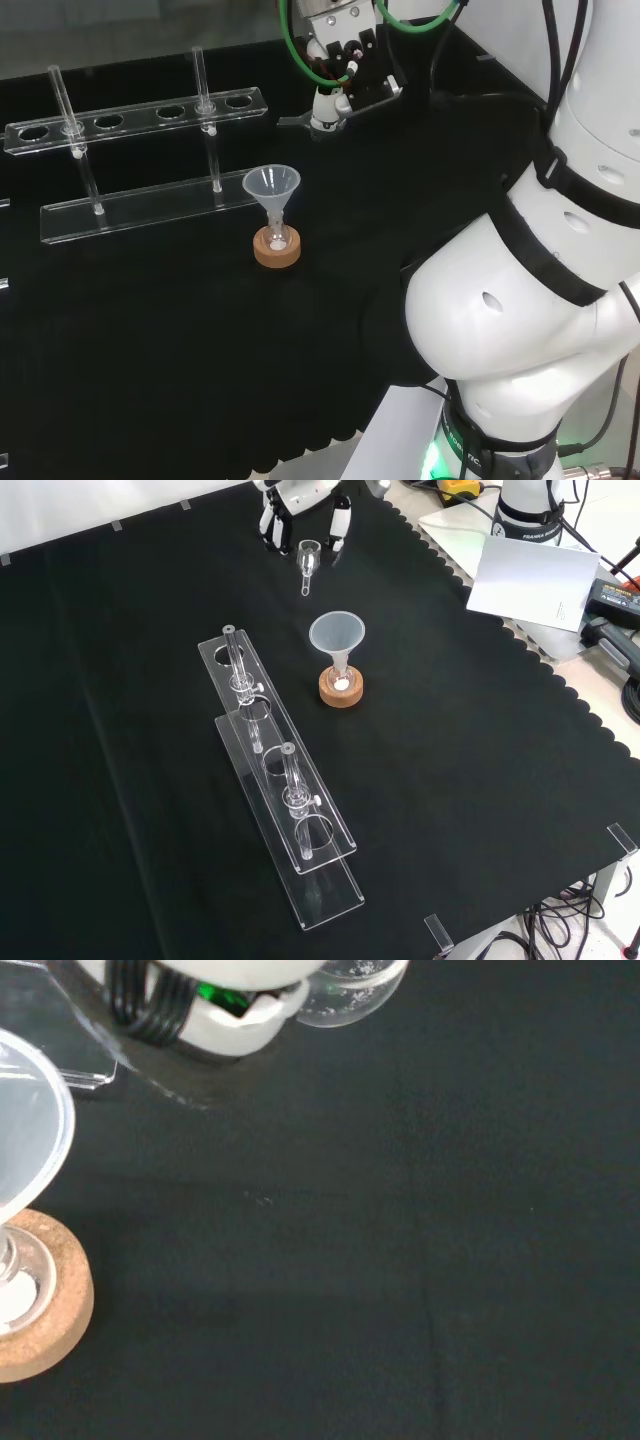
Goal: Put the weighing funnel back on the table.
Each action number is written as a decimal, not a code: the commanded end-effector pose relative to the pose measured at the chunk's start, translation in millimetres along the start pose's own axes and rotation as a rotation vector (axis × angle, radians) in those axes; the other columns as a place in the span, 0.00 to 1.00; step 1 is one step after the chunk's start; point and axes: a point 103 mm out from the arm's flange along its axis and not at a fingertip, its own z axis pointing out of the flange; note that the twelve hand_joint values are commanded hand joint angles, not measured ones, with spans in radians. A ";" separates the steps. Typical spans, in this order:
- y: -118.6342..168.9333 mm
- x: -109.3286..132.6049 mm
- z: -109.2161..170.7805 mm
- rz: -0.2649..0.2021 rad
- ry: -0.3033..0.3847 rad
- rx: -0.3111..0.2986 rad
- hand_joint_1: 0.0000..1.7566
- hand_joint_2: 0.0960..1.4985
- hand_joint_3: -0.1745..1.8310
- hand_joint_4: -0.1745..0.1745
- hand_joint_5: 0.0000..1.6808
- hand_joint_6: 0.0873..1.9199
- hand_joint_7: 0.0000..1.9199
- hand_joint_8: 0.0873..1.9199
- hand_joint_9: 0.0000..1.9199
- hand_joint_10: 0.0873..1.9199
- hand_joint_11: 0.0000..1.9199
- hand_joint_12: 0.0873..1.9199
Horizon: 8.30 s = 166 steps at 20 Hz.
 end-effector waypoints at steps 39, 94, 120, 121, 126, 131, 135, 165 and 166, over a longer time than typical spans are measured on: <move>165.3 -57.9 66.7 -0.090 0.113 0.008 0.64 0.45 0.35 1.00 0.77 0.28 0.39 0.31 0.64 0.00 0.56 0.42; 228.4 5.3 137.8 -0.193 -0.024 0.120 0.64 0.45 0.35 1.00 0.76 0.29 0.39 0.31 0.64 0.00 0.56 0.42; 228.5 0.0 143.5 -0.218 -0.020 0.125 0.61 0.61 0.19 1.00 0.67 0.39 0.34 0.33 0.62 0.00 0.52 0.45; 228.3 -0.2 143.4 -0.217 -0.021 0.123 0.59 0.60 0.17 0.84 0.64 0.37 0.34 0.33 0.61 0.00 0.51 0.46; 227.2 1.3 143.0 -0.217 -0.014 0.135 0.56 0.45 0.33 0.50 0.58 0.29 0.32 0.33 0.60 0.00 0.49 0.47; 227.8 -8.9 140.4 -0.255 0.021 0.130 0.56 0.40 0.39 0.51 0.53 0.31 0.29 0.33 0.58 0.00 0.44 0.51; 225.9 -3.1 138.9 -0.270 0.016 0.132 0.55 0.39 0.40 0.50 0.48 0.32 0.26 0.33 0.55 0.00 0.40 0.53; 142.4 -45.7 69.9 -0.230 0.061 0.001 0.47 0.35 0.37 0.48 0.26 0.19 0.17 0.32 0.45 0.00 0.24 0.64; 136.7 -48.0 67.6 -0.223 0.066 -0.007 0.47 0.35 0.37 0.48 0.26 0.19 0.17 0.32 0.45 0.00 0.24 0.64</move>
